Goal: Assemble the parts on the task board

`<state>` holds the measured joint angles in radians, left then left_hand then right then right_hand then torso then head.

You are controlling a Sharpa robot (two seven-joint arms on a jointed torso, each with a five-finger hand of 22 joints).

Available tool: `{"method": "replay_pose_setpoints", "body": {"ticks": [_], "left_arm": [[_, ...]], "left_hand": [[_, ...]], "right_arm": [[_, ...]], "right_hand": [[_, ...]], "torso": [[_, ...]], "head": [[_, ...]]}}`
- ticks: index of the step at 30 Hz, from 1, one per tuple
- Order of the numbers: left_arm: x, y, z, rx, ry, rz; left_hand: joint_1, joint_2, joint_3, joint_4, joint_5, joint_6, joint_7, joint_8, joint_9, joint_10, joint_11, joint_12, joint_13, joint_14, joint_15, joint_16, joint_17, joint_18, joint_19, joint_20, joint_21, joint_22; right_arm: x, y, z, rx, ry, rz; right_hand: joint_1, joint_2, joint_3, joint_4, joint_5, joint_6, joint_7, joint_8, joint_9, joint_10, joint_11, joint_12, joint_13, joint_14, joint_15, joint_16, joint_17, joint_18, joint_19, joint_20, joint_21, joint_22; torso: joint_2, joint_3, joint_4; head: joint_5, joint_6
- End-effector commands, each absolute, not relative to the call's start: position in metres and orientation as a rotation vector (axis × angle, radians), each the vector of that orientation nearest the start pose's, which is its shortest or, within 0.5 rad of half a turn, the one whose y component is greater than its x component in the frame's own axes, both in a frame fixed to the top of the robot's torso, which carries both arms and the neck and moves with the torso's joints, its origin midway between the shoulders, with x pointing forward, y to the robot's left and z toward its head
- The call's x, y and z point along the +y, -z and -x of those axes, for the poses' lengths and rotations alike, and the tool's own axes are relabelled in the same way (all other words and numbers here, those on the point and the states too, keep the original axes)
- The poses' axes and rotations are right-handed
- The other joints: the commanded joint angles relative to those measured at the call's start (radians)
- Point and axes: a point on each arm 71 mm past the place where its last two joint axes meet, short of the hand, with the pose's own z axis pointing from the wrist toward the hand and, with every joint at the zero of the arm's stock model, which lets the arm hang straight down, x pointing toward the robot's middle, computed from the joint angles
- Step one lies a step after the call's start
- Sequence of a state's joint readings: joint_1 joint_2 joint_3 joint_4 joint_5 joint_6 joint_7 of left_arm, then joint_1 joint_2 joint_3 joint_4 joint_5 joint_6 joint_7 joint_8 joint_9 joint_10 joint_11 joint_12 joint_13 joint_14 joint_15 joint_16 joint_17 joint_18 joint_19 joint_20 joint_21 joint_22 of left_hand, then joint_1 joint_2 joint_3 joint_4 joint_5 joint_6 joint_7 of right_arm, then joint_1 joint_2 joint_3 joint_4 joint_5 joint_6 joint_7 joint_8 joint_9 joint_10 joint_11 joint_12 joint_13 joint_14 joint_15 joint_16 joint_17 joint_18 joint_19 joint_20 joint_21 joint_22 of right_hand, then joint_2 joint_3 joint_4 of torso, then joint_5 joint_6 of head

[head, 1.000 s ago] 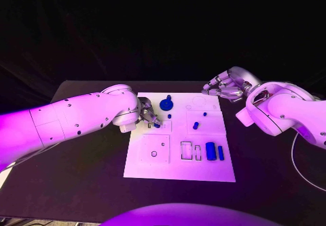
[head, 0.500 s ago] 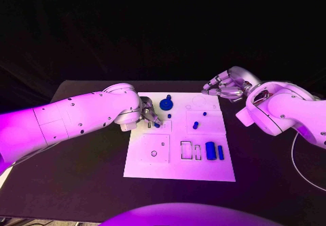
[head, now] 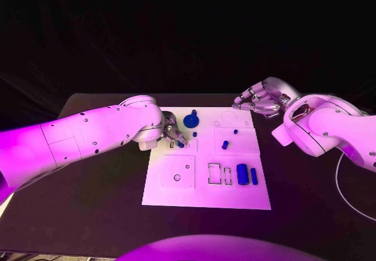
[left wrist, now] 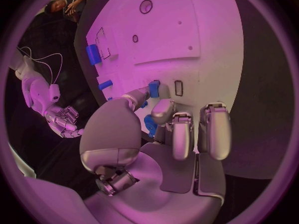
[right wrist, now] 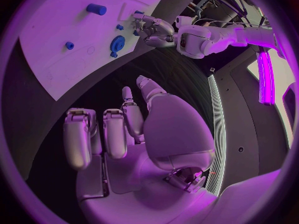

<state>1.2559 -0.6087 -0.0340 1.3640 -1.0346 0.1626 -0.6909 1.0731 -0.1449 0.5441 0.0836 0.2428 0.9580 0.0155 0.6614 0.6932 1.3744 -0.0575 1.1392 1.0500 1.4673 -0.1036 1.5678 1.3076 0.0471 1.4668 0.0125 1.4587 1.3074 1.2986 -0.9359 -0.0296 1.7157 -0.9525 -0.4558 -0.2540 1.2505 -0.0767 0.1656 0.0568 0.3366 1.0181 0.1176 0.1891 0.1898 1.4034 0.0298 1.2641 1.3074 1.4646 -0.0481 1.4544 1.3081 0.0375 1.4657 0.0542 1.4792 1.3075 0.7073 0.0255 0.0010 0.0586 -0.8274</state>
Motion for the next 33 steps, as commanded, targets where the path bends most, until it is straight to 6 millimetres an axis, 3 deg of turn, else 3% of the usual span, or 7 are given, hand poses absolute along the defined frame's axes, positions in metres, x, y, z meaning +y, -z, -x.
{"method": "replay_pose_setpoints", "body": {"ticks": [1,16,23,33], "left_arm": [[0.155,0.223,-0.503,2.425,0.199,0.183],[0.158,0.222,-0.505,2.397,0.194,0.205],[0.160,0.220,-0.505,2.386,0.197,0.217],[0.164,0.208,-0.504,2.349,0.230,0.246]], "left_hand": [[-0.020,-0.001,-0.024,0.011,-0.002,0.016,-0.008,-0.006,-0.002,0.004,0.000,0.005,0.001,0.103,-0.005,0.003,0.263,-0.014,0.043,-0.009,0.007,0.156],[-0.107,-0.011,-0.229,0.105,-0.008,0.039,-0.007,-0.012,-0.006,0.010,0.001,0.013,0.010,0.103,-0.004,0.003,0.263,-0.017,0.048,-0.008,0.013,0.168],[-0.088,0.012,-0.332,0.144,-0.094,0.041,-0.010,-0.013,-0.006,0.012,-0.002,0.016,0.013,0.103,-0.006,0.003,0.263,-0.018,0.051,-0.010,0.015,0.172],[-0.070,0.031,-0.409,0.186,-0.130,0.042,-0.011,-0.012,-0.004,0.012,-0.002,0.014,0.010,0.103,-0.007,0.003,0.263,-0.017,0.050,-0.011,0.011,0.171]], "right_arm": [[-0.206,0.129,-0.469,1.672,-0.832,-0.421],[-0.207,0.128,-0.470,1.658,-0.836,-0.430],[-0.207,0.128,-0.471,1.657,-0.837,-0.434],[-0.208,0.129,-0.472,1.653,-0.835,-0.440]], "right_hand": [[0.002,0.009,-0.002,0.006,0.007,-0.009,-0.001,0.000,0.001,-0.006,0.001,-0.009,0.020,0.059,0.005,-0.008,0.001,0.010,-0.001,0.009,-0.007,0.049],[-0.006,0.004,-0.011,0.014,-0.001,-0.015,0.002,0.000,0.003,-0.015,0.004,-0.024,0.010,0.056,0.008,-0.016,-0.013,0.012,-0.007,0.011,-0.013,0.039],[-0.008,0.005,-0.013,0.017,-0.003,-0.016,0.002,0.000,0.004,-0.017,0.004,-0.026,0.008,0.055,0.008,-0.018,-0.015,0.012,-0.008,0.012,-0.014,0.038],[-0.006,0.001,-0.017,0.018,-0.007,-0.019,0.002,0.000,0.006,-0.024,0.005,-0.039,0.000,0.053,0.009,-0.023,-0.023,0.015,-0.013,0.013,-0.019,0.028]], "torso": [[0.000,-0.0003,0.0001],[0.000,-0.0001,0.0006],[0.000,-0.0005,0.0005],[0.000,-0.0006,0.0000]], "head": [[0.000,0.000],[-0.001,0.003],[0.000,0.003],[0.000,0.007]]}}
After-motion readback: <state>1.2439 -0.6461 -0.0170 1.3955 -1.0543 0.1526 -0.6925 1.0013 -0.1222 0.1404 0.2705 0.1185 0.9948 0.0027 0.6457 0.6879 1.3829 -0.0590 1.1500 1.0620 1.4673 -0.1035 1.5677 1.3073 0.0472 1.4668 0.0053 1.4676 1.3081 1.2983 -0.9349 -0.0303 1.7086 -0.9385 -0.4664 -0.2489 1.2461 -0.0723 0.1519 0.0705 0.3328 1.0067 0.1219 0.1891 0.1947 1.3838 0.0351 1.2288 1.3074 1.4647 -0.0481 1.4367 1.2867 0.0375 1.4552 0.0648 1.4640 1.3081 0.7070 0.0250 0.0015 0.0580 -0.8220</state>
